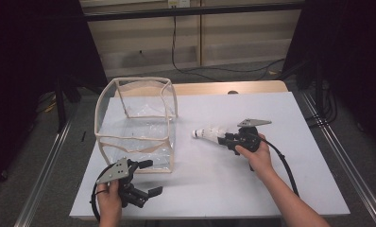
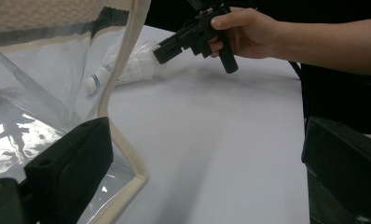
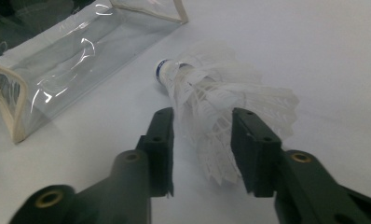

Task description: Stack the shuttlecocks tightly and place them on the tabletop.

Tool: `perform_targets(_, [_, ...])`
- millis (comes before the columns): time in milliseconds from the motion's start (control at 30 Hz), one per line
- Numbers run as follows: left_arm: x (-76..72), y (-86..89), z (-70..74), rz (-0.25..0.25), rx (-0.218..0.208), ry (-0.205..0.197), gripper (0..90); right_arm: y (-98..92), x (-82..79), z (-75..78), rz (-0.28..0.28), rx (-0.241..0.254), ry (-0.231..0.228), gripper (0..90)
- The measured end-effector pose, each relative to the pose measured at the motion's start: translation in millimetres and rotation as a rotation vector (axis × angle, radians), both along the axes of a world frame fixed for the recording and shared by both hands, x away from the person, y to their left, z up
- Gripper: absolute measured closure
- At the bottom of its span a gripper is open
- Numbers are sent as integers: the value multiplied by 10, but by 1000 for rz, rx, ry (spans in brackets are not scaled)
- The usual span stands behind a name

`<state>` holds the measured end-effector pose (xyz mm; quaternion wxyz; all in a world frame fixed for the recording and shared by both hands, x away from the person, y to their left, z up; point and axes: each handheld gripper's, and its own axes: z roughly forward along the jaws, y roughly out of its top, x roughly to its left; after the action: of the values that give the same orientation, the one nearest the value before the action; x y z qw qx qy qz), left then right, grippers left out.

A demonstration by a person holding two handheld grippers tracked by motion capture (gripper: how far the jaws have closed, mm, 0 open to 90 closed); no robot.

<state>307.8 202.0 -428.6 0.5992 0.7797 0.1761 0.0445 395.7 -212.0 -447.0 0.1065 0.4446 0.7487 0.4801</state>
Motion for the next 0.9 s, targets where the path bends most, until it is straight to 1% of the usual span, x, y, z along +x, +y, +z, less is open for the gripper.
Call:
perform_targets(100, [0,-3,4,-1,4,-4,21,-11,-11,8,-4,14,3,500])
perform_targets(200, [-2,-6,3,0,1,-3,22,-7,-11,2,-2,17,8,450])
perform_targets(433, [-2,-5,1,-1,-2,-2,21,38,-4,-14,7,15,-5,417])
perform_targets(567, [0,-8,-1,-5,0,-2,22,64,3,-26,7,16,-2,368])
perform_targets(667, [1,-8,-2,-4,-1,0,22,83,11,-26,12,14,2,301])
perform_targets(733, [-2,-8,-4,-2,-3,4,22,90,16,-20,1,14,0,250])
perform_targets(767, [-2,-7,-3,-2,-4,4,21,90,18,-16,-1,19,3,243])
perform_targets(867, [1,-3,-2,-1,-2,1,21,89,22,-20,-7,23,10,179])
perform_targets(900, [0,-5,-3,-3,-2,3,22,88,24,-25,-6,25,14,180])
